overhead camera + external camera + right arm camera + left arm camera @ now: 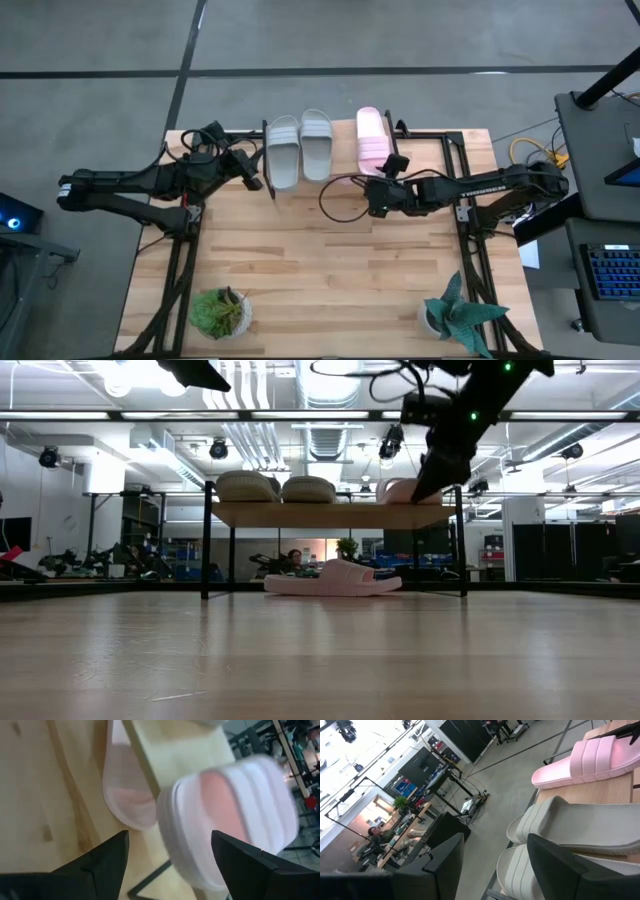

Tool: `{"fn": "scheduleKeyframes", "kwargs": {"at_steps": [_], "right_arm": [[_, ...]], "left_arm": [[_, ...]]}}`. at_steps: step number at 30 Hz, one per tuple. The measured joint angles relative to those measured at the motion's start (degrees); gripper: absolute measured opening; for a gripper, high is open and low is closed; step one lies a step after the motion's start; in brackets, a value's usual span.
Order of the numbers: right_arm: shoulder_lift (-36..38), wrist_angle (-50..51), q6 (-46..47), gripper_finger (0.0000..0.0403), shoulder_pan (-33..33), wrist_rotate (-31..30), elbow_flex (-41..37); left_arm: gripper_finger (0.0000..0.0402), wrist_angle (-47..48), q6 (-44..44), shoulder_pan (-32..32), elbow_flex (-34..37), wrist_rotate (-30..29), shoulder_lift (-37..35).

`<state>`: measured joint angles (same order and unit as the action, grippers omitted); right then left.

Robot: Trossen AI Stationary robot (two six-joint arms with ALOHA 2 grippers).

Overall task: Pick and place slides into the shelf
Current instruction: Put the left light pink slipper on the shelf

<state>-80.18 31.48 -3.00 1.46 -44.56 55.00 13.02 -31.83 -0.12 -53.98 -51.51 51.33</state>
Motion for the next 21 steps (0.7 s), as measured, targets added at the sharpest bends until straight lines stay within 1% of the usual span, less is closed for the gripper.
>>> {"fn": "scheduleKeyframes", "kwargs": {"at_steps": [5,9,11,14,18,21], "right_arm": [[0.22,0.18,-1.19,0.0274,1.95,0.88,2.58],[0.73,0.21,-2.02,0.0273,3.60,5.20,4.87],[1.11,0.19,-2.13,0.0270,4.31,5.92,6.04],[1.66,-0.18,-5.41,0.0263,4.52,3.69,7.46],[1.36,-0.27,-15.15,0.0250,3.30,-2.49,7.31],[0.85,-0.32,-20.96,0.0242,1.32,-3.36,6.86]], "left_arm": [[0.0203,0.02,0.00,-0.01,0.00,0.00,0.00],[0.0203,0.02,0.00,-0.01,0.00,0.00,-0.02],[0.0203,0.02,0.00,0.00,0.00,0.00,-0.02],[0.0203,0.02,-0.02,0.00,0.00,0.00,-0.02],[0.0203,-0.01,-0.02,0.00,0.10,0.00,-0.02],[0.0203,0.02,-0.02,0.00,0.44,0.00,-0.02]]}}
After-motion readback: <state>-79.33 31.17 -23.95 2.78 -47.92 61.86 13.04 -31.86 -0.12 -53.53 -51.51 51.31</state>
